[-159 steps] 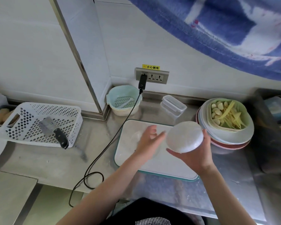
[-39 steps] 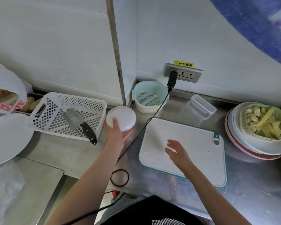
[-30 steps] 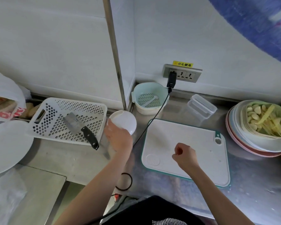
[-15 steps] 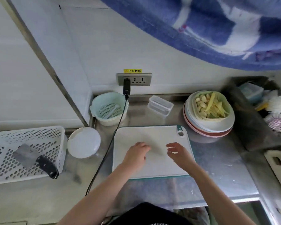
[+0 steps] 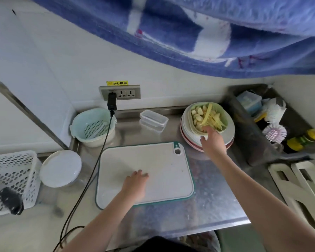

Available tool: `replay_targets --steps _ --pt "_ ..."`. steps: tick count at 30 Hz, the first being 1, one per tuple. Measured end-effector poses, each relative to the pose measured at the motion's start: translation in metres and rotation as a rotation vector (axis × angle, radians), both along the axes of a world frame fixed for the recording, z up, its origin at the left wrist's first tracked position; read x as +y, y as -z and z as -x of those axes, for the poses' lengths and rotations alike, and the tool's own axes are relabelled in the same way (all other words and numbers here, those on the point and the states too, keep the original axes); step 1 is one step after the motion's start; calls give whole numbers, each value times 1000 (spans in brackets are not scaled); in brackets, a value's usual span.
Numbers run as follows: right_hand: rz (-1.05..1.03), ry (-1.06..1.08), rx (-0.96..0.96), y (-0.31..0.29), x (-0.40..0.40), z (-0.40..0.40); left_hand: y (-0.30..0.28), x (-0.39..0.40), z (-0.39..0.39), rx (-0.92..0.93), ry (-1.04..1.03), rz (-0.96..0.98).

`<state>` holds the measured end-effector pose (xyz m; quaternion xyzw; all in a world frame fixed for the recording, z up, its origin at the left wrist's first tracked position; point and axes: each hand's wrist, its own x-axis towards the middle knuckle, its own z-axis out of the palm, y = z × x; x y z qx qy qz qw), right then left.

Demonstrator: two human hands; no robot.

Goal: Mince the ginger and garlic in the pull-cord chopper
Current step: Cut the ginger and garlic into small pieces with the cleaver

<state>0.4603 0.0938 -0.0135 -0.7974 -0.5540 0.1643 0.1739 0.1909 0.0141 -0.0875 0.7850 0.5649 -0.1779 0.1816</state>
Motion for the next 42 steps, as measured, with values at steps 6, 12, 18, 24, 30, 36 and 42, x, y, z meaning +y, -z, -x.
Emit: replay_targets --steps 6,12,18,24,30,36,42 --pt "-54 -50 -99 -9 35 -12 4 -2 -2 -106 -135 75" --pt "174 -181 -321 -11 80 -19 5 2 -4 -138 -202 92" --pt "133 -294 -515 -9 87 -16 13 5 -1 -226 -278 92" --pt "208 -270 -477 -8 96 -13 17 6 1 -297 -324 123" --pt "187 -275 -489 -7 107 -7 15 10 -1 -328 -333 155" --pt "166 -308 -421 1 110 -18 14 11 -2 -345 -345 175" --pt "185 -316 -367 -6 110 -18 11 11 -1 -355 -380 197"
